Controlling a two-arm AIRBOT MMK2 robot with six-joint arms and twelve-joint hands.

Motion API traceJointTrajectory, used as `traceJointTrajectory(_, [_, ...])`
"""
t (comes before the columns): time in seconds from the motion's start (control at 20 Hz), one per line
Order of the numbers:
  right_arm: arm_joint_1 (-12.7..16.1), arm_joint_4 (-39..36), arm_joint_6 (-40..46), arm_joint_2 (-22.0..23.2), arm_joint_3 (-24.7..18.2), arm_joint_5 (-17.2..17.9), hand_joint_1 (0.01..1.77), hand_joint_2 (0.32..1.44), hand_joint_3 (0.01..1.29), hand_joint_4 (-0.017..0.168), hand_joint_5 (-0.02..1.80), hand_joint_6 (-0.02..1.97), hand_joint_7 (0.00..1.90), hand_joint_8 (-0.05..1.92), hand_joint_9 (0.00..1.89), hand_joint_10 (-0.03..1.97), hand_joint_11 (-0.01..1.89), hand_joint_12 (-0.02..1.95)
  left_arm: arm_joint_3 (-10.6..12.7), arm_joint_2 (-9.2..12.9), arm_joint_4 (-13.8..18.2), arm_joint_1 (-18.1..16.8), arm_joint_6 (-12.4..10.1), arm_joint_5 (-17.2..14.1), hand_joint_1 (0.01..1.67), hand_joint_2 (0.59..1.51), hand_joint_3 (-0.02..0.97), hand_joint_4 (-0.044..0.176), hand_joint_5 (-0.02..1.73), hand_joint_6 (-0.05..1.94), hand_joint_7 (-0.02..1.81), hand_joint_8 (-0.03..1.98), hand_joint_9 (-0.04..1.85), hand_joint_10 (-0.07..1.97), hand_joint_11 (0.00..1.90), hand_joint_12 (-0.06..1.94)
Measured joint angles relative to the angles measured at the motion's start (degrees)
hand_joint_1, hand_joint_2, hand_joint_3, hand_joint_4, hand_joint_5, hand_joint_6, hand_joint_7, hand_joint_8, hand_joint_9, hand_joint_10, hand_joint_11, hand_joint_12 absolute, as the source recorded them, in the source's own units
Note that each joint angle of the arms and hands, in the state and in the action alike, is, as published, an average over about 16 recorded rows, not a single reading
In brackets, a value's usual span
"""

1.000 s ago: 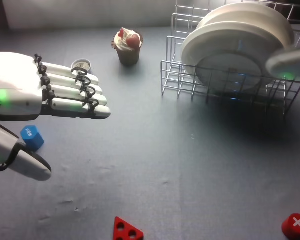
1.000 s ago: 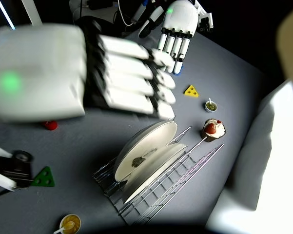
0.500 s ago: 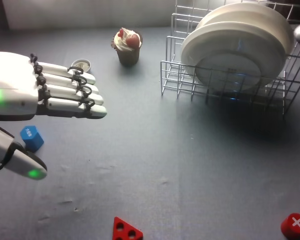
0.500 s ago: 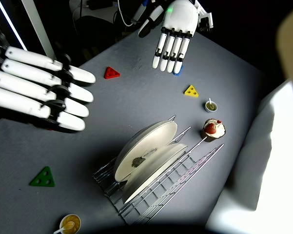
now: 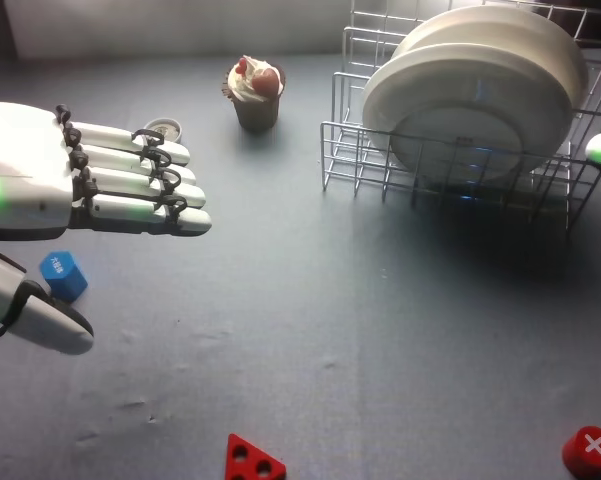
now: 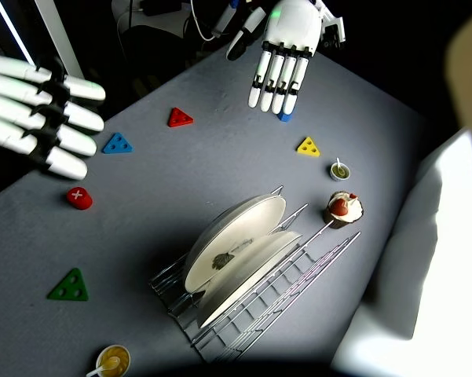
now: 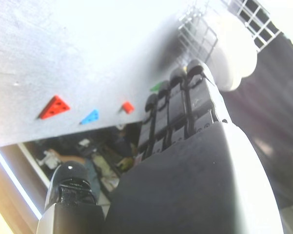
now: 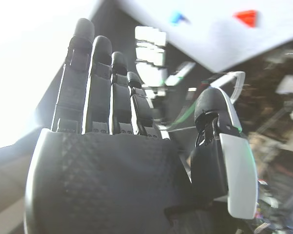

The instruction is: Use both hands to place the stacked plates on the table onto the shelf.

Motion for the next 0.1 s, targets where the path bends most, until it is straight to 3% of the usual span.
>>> traceJointTrajectory(0.1, [-0.57, -0.24, 0.01, 0.38, -0.55, 0.68, 0.18, 1.24, 0.01, 0.001, 0.12, 0.01, 0.3, 0.01, 0.45, 0.02, 0.59, 0.03, 0.03, 0.0, 0.03, 0.0, 0.0, -0.03, 0.01, 1.111, -0.003, -0.001, 0.07, 0.02, 0.1, 0.0, 0.11, 0.01, 0.07, 0.01])
